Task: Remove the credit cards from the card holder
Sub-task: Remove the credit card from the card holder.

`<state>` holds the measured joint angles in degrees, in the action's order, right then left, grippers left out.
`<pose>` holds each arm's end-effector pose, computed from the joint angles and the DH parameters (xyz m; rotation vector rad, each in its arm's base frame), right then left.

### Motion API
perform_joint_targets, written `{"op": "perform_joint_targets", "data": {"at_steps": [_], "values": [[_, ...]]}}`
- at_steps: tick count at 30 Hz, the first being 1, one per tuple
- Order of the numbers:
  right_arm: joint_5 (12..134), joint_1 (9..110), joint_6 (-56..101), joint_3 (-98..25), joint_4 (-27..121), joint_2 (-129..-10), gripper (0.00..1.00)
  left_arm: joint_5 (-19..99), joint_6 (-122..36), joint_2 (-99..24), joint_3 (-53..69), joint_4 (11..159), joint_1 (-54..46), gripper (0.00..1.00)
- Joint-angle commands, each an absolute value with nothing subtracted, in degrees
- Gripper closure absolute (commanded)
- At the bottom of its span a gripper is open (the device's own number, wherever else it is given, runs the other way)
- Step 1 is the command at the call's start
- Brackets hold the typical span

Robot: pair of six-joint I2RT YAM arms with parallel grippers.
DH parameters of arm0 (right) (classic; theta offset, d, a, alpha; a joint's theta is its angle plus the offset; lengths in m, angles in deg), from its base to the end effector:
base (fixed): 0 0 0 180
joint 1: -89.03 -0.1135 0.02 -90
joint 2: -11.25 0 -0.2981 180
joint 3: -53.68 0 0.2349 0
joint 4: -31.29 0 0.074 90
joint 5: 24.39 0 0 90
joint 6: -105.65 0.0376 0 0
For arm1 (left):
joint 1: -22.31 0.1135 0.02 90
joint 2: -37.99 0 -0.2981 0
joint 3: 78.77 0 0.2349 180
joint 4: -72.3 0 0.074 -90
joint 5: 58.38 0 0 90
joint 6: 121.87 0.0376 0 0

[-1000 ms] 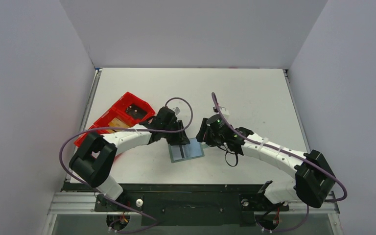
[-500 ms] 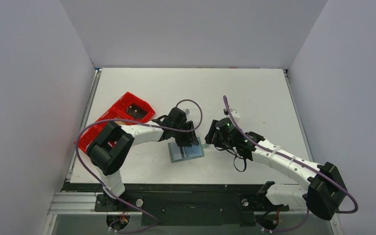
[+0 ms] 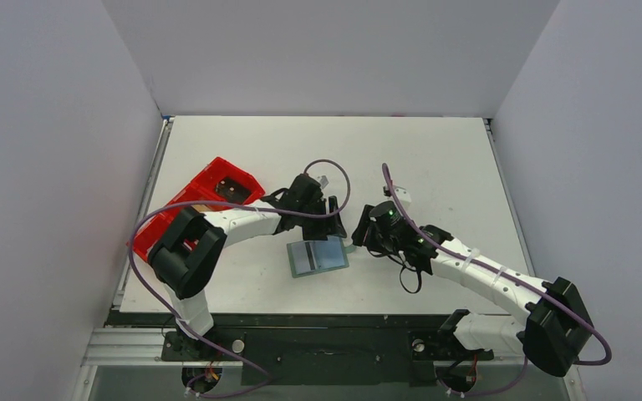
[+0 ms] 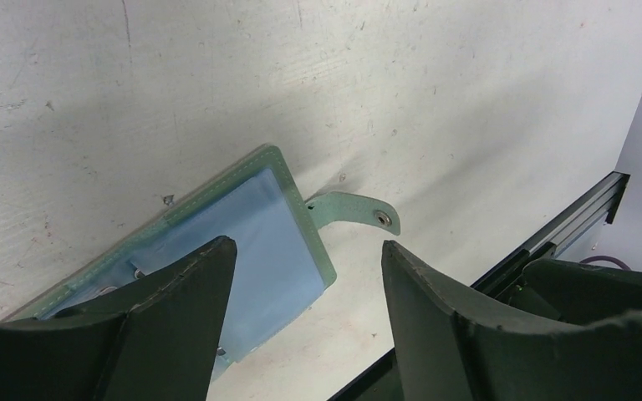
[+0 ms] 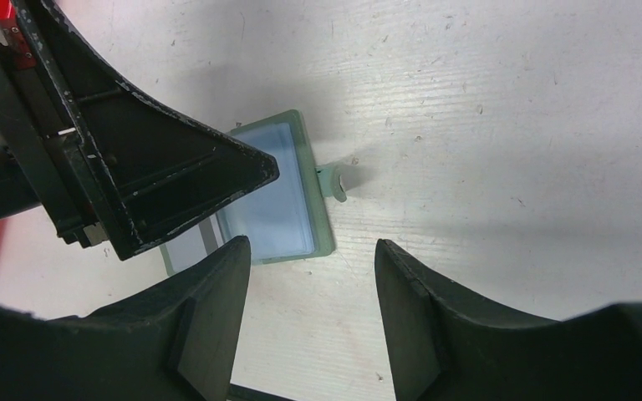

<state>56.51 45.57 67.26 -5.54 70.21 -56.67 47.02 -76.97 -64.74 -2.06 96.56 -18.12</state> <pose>0.1602 0.1436 0.2721 0.2515 2.4582 0.5736 0.2731 -0.2458 0.2164 0.0214 2.6636 -0.9166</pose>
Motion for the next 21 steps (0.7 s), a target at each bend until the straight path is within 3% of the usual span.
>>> {"op": "perform_joint_targets", "data": {"at_steps": [1,21], "values": [[55.0,46.0,66.5,-6.3,69.7,-55.6,0.47,46.5,-75.1,-61.9,0.8,98.0,-18.3,0.37],[58.0,44.9,64.9,-9.4,69.5,-59.5,0.43,42.6,-73.0,-49.6,-3.2,102.3,-12.5,0.33]]}}
